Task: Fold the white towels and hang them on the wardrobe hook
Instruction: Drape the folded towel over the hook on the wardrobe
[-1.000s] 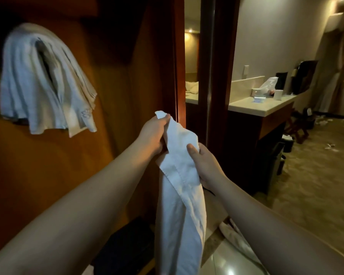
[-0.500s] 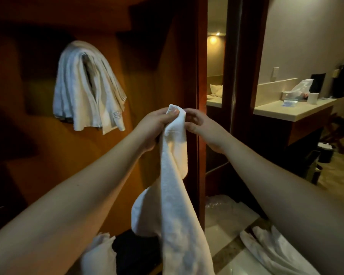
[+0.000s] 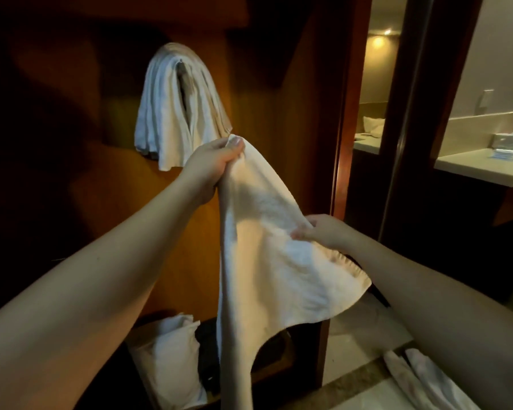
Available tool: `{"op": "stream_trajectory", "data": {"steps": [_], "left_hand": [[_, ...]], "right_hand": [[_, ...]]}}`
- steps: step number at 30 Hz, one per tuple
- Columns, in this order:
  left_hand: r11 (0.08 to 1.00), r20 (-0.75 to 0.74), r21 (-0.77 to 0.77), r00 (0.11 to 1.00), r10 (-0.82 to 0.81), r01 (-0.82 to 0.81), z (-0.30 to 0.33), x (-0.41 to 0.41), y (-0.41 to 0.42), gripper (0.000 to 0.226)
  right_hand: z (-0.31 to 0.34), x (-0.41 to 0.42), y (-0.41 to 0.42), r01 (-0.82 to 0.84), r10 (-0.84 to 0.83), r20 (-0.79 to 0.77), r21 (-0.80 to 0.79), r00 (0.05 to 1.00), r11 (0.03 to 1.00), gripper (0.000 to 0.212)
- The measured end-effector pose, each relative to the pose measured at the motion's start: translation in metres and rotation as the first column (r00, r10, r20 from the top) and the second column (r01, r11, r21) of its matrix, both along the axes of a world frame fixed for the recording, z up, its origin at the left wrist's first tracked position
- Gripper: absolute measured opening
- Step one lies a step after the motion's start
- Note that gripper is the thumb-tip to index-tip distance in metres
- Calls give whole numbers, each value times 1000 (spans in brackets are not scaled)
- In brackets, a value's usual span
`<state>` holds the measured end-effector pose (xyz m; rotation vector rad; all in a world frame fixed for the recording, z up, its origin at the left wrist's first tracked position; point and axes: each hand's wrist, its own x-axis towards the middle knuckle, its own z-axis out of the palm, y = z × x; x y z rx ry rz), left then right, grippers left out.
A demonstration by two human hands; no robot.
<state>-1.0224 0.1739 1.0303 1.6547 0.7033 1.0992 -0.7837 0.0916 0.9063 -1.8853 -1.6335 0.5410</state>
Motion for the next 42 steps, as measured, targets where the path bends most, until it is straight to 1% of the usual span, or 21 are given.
{"op": "stream_trajectory", "data": {"steps": [4,7,10,14,15,16,18,20,22,24,25,26,28,29,30,32,34,37,38,39,42], "left_hand": [[989,69,-115,992,101,-93,-3,-19,10,13],[969,95,-199,981,168,-147,-6,-30,19,14],[932,121,-311,964,236,-189,-16,-42,32,43],[901,114,-367,950,290,-231,-29,-52,45,63],[898,114,-362,944,310,-251,-33,-53,47,64],[891,109,-352,932,345,-288,-36,-54,48,59],[887,97,-313,917,387,-341,-46,-55,48,37],[887,26,-188,900,434,-422,-58,-56,46,15],[861,-54,5,859,509,-509,-72,-58,41,15],[825,-126,168,819,560,-539,-88,-58,34,20],[818,-154,226,810,566,-528,-97,-57,29,24],[818,-175,250,807,564,-518,-106,-55,22,30],[831,-177,223,817,549,-510,-122,-49,5,42],[838,-167,201,825,540,-507,-130,-45,-3,43],[848,-161,178,836,525,-499,-137,-40,-14,42],[881,-170,141,866,470,-451,-151,-28,-36,39],[911,-166,81,896,412,-404,-161,-16,-56,33],[942,-128,-24,936,329,-334,-171,-6,-75,30],[948,-120,-49,944,308,-315,-172,-5,-78,29],[952,-113,-72,950,290,-299,-173,-5,-81,29],[963,-100,-128,969,225,-237,-170,-5,-87,30]], "right_hand": [[-35,31,4,95,-91,69,-50,993,994,33],[-50,52,6,131,-126,82,-53,989,990,35],[-60,63,9,155,-151,64,-55,986,986,44],[-63,63,15,160,-158,53,-28,986,987,32],[-64,60,15,161,-160,38,-19,986,987,28],[-64,57,16,158,-157,24,-14,987,987,26],[-68,50,17,158,-158,-10,-18,987,987,28],[-71,41,16,178,-180,-74,-30,981,984,33],[-71,27,11,188,-193,-149,-43,970,981,33],[-70,12,3,166,-171,-242,-40,955,985,30],[-68,2,-2,147,-150,-295,-32,944,989,31],[-66,-7,-6,128,-126,-344,-18,930,992,36],[-68,-23,-11,114,-86,-456,34,886,993,52],[-68,-31,-14,120,-72,-515,60,854,991,53],[-67,-39,-17,125,-56,-566,83,823,989,47],[-63,-56,-23,124,-29,-614,113,789,986,25],[-57,-70,-29,79,16,-634,121,773,990,25],[-50,-76,-36,-57,142,-700,143,700,988,28],[-49,-75,-38,-99,173,-684,147,708,984,30],[-47,-75,-40,-121,187,-646,145,740,982,33],[-49,-74,-44,-91,168,-450,189,877,978,41]]}}
